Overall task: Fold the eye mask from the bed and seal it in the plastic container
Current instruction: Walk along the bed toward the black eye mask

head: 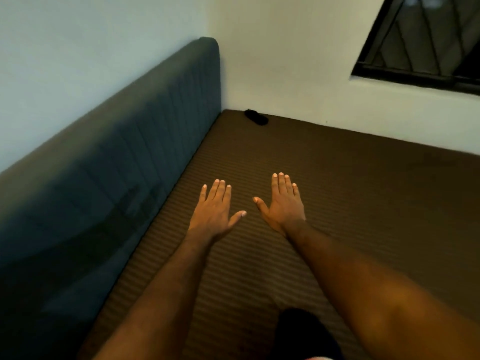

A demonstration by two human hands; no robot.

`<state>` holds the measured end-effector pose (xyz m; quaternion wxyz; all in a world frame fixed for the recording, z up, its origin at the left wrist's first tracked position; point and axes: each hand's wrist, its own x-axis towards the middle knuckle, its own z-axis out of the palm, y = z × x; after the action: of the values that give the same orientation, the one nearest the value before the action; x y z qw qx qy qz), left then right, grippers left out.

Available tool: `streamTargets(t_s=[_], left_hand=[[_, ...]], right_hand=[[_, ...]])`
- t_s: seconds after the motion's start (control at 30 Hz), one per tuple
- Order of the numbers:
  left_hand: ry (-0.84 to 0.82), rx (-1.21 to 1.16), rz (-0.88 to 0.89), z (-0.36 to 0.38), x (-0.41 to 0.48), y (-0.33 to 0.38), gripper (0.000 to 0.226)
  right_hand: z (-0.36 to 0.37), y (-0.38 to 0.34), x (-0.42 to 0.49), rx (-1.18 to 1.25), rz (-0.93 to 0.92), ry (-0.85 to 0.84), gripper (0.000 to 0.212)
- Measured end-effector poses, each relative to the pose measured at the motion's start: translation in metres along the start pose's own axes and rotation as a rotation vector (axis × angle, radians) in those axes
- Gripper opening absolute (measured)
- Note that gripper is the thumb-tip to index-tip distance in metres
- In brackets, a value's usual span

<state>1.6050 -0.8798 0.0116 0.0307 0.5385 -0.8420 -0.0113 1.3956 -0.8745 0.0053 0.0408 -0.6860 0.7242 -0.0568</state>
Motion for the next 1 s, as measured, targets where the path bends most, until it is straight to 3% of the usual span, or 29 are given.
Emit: streamTargets(t_s=[0.33, 0.6, 1.0], left_hand=[[-0.105, 0.076, -0.088, 0.069, 0.135, 0.042, 0.092], [-0.094, 0.034, -0.126, 0.083, 0.217, 0.092, 0.088], [-0.038, 0.075, -0.030, 0.051, 0.253, 0.082, 0.088]], right_hand=[[0.070, 0.096, 0.114, 0.070, -0.056, -0.037, 0.090], [0.058, 0.161, 0.166, 0.109, -0.084, -0.024, 0.092], [0.031, 0.162, 0.184, 0.042, -0.033, 0.008, 0.095]])
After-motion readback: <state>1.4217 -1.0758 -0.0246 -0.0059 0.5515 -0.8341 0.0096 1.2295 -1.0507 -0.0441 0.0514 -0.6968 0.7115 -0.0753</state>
